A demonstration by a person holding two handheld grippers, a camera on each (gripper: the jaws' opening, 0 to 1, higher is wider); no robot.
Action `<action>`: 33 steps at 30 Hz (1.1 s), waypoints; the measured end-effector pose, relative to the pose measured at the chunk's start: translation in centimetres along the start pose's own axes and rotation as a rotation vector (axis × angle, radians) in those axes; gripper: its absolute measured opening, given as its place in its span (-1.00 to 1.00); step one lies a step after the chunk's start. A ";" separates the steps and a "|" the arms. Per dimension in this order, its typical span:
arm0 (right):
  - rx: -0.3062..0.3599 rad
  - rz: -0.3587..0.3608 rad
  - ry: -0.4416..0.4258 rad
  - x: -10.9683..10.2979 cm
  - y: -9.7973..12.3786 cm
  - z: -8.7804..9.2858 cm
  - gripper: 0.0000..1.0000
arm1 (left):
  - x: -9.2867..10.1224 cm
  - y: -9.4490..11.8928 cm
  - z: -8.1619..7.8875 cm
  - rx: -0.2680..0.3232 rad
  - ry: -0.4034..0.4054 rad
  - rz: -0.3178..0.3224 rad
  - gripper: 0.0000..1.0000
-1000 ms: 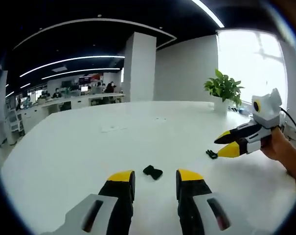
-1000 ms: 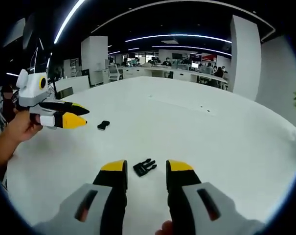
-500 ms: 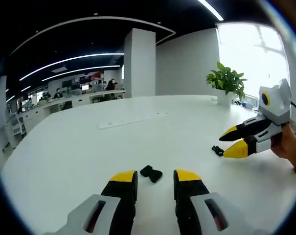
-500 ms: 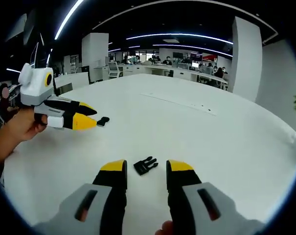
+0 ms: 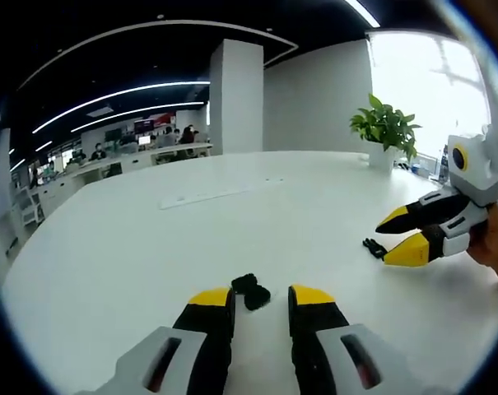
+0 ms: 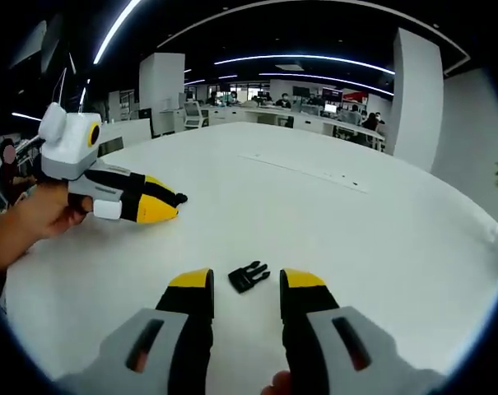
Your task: Snap the two parts of the plastic buckle together until the buckle closes and remains connected.
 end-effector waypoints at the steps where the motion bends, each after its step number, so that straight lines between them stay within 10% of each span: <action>1: 0.000 -0.001 0.000 0.0 0.0 0.0 -0.37 | 0.0 0.0 0.0 -0.003 -0.003 -0.001 -0.49; 33: 0.019 -0.043 -0.019 -1.1 -0.6 0.1 -0.45 | -0.8 0.3 -0.3 0.026 -0.006 -0.013 -0.66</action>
Point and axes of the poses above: the point that each gripper's makers call its tool centre point, and the gripper's own axes: y roughly backward along the fingers, x roughly to its right, z roughly out of its underside, the point moved 1 cm from there along y, roughly backward along the fingers, and after that the axes turned 12 degrees about z, right-handed, at the moved point
